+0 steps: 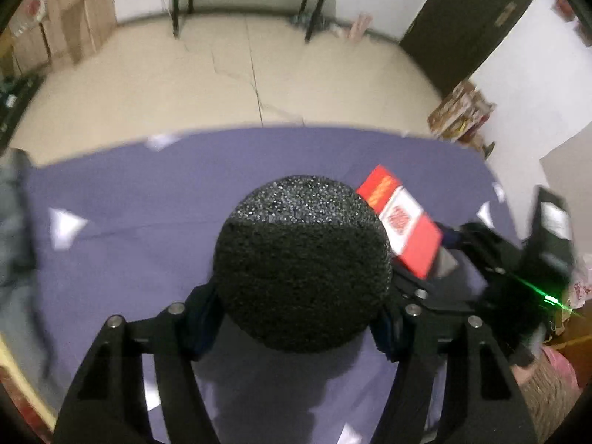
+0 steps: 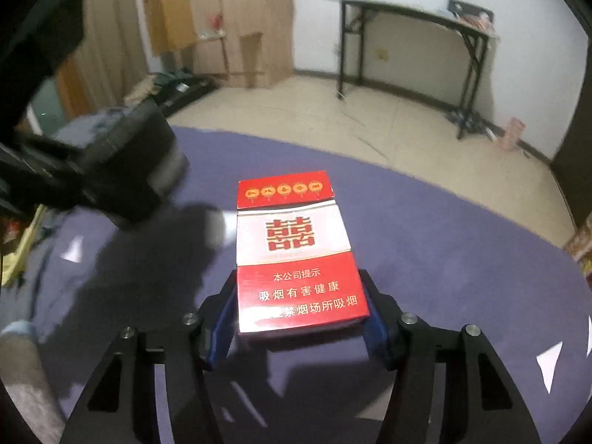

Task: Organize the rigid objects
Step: 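Grasp the black foam cylinder with the left tool while the right tool grasps the red-and-white pack, then carry the foam cylinder and red-and-white pack over the yellow tray and release both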

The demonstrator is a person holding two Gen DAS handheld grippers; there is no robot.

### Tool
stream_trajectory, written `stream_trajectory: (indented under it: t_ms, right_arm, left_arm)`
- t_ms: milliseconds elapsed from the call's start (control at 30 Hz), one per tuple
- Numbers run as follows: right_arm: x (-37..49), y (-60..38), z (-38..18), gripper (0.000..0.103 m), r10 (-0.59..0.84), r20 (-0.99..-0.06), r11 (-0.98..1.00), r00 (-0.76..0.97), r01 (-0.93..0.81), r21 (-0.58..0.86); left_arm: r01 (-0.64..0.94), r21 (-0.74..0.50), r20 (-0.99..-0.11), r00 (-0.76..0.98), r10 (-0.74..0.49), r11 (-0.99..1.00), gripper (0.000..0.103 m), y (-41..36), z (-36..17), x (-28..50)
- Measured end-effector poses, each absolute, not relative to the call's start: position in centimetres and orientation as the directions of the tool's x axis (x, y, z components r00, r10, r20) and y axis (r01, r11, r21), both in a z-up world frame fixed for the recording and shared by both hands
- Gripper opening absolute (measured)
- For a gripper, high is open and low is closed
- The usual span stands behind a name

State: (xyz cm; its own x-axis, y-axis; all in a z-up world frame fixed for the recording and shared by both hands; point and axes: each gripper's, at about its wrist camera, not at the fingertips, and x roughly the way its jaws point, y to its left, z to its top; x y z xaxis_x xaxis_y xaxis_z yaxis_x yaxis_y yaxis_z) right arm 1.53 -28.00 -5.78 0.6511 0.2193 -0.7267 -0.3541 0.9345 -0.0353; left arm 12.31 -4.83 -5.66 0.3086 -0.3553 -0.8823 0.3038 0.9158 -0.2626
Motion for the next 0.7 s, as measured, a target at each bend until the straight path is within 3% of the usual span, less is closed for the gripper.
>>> stream_trajectory:
  t_ms: [133,300,500,700]
  right_arm:
    - [-0.5,-22.0,-3.6,0.058,0.325,-0.711,0.874,0.624,-0.485,-0.027]
    - [-4.9,-11.0,-0.9,0.058,0.485,-0.700,0.724,0.524,-0.689,-0.014]
    - [-6.0,-0.6,-0.2,0.058,0.568,-0.720,0.590,0.398,-0.807,0.019]
    - [-4.5,8.0,-2.0,0.058,0.525,-0.786,0.488,0.327,-0.872,-0.037]
  left_arm:
    - [0.231,-0.277,-0.843,0.408,-0.352,0.933,0.068,4.3,1.4,8.0]
    - [0.076,-0.210,-0.818,0.532,-0.218,0.975,0.068,18.0,6.0,1.6]
    - [-0.104,-0.117,-0.864,0.500,-0.050,0.988,0.068,30.0,1.2,-7.8]
    - [-0.102,-0.103,-0.883,0.467,-0.044,0.990,0.068,30.9,-4.4,-13.4]
